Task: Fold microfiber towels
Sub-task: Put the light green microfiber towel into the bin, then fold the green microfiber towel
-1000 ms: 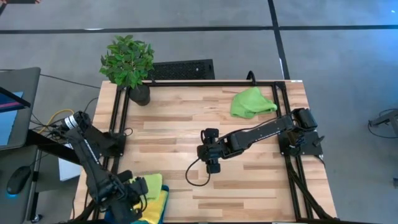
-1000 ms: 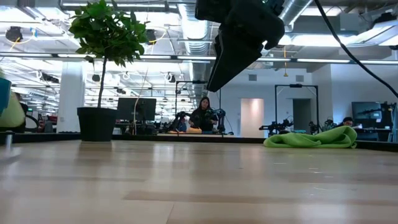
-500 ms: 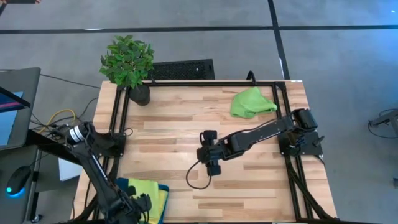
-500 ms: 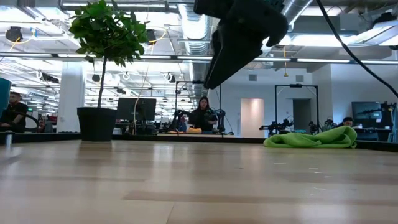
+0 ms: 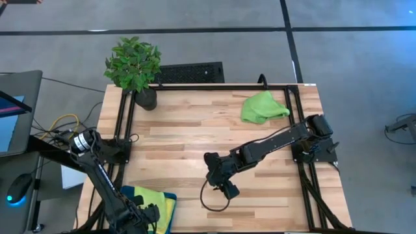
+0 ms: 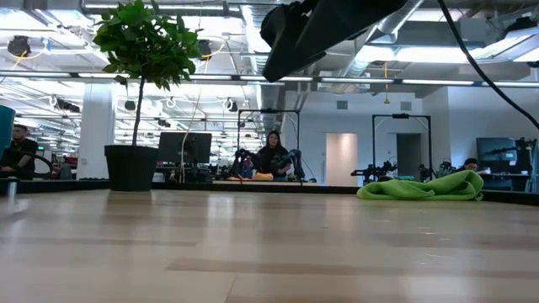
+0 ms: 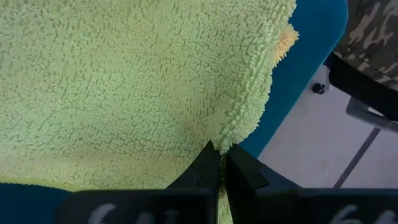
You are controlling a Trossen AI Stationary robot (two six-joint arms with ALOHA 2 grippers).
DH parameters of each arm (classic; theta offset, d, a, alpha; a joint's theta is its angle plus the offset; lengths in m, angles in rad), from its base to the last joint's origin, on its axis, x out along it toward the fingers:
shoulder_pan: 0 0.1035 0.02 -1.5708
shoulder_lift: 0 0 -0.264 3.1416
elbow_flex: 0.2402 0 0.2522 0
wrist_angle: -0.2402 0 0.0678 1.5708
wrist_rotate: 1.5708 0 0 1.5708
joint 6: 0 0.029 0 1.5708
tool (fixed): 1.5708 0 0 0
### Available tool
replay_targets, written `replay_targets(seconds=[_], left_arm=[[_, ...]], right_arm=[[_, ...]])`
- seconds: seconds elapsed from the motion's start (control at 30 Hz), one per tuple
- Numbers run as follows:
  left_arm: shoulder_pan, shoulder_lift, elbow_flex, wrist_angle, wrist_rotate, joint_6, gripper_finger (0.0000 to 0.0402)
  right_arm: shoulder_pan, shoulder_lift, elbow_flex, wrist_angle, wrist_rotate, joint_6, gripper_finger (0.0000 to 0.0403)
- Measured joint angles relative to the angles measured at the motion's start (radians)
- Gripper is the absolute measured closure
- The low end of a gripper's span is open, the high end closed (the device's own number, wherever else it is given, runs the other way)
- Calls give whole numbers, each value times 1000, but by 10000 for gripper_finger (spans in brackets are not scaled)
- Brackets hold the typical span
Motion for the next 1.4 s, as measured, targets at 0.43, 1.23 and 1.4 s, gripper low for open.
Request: replay_targets(seconds=[0.43,1.23,1.4], left_arm=[[0,0,-1,-1,-77,-60,361],[3,-5,137,-291,-161,5,250],[15,-9,231,-456,-467,16,250]], right_arm=[[-10,0,0,14,-6,-1,163],[-1,-67,2,-66,112,-36,163],[13,-165,-7,-215,225,25,163]])
